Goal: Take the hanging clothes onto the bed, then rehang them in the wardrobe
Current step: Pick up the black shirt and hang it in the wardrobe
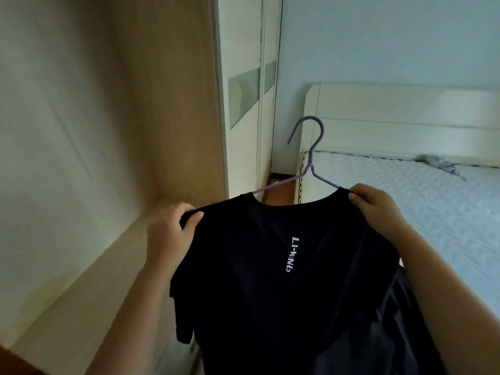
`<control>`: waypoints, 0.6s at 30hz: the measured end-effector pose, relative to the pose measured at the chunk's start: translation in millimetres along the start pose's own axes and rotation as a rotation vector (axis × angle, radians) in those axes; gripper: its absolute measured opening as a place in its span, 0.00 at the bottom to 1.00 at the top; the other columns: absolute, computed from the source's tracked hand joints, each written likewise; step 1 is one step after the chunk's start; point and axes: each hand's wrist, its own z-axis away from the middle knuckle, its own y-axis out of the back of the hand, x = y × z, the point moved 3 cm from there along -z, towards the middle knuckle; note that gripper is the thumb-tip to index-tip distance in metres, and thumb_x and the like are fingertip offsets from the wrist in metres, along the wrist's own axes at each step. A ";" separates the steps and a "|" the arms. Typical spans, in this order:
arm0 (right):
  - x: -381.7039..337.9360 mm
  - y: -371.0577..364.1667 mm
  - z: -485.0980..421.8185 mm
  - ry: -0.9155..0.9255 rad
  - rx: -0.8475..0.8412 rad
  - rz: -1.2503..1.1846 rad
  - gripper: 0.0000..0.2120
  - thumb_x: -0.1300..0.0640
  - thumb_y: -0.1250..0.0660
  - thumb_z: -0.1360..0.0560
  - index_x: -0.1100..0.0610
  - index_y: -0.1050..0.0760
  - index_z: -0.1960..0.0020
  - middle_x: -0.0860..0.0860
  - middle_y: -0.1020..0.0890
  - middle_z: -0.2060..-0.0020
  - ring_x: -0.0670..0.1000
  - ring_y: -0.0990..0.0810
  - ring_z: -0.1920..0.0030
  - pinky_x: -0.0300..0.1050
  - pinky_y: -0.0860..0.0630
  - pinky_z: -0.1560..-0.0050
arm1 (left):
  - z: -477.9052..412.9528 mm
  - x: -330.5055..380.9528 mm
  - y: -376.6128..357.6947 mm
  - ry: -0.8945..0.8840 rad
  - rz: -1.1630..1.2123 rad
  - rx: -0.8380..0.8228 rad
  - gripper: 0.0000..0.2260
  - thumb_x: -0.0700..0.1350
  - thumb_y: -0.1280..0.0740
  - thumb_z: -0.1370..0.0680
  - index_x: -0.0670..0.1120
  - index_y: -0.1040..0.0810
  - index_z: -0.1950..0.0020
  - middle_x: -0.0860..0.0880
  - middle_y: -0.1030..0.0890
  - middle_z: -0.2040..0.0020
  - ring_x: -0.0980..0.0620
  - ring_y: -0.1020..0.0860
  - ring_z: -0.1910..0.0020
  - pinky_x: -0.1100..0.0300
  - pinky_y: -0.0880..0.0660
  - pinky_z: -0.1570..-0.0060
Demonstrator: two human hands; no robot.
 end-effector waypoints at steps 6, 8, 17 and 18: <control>-3.8 -16.1 -39.7 0.048 -0.023 -0.030 0.06 0.62 0.39 0.24 0.57 0.26 0.59 0.51 0.24 0.67 0.50 0.27 0.63 0.26 0.34 0.63 | -46.6 27.4 -40.5 -0.189 -0.025 -0.095 0.15 0.51 0.39 0.25 0.42 0.21 0.48 0.46 0.18 0.55 0.46 0.21 0.55 0.51 0.26 0.53; -7.2 -23.8 -49.8 0.055 -0.039 -0.013 0.06 0.61 0.39 0.23 0.58 0.25 0.57 0.50 0.24 0.66 0.49 0.27 0.62 0.27 0.35 0.63 | -57.5 31.5 -52.2 -0.193 0.043 -0.086 0.11 0.46 0.38 0.25 0.39 0.21 0.53 0.44 0.18 0.60 0.44 0.21 0.60 0.55 0.27 0.60; -20.0 -43.9 -95.1 0.070 0.012 -0.044 0.07 0.60 0.40 0.23 0.53 0.29 0.58 0.45 0.27 0.69 0.43 0.29 0.65 0.30 0.34 0.65 | -124.2 43.3 -57.2 -0.343 0.011 -0.026 0.06 0.40 0.35 0.25 0.39 0.21 0.60 0.44 0.21 0.69 0.49 0.27 0.70 0.71 0.39 0.71; -25.0 -46.4 -101.7 0.083 0.022 -0.048 0.07 0.60 0.40 0.23 0.52 0.29 0.58 0.47 0.26 0.68 0.44 0.28 0.65 0.28 0.33 0.64 | -131.5 41.6 -54.5 -0.344 0.006 -0.014 0.06 0.40 0.35 0.25 0.39 0.21 0.60 0.45 0.21 0.69 0.50 0.28 0.70 0.70 0.39 0.71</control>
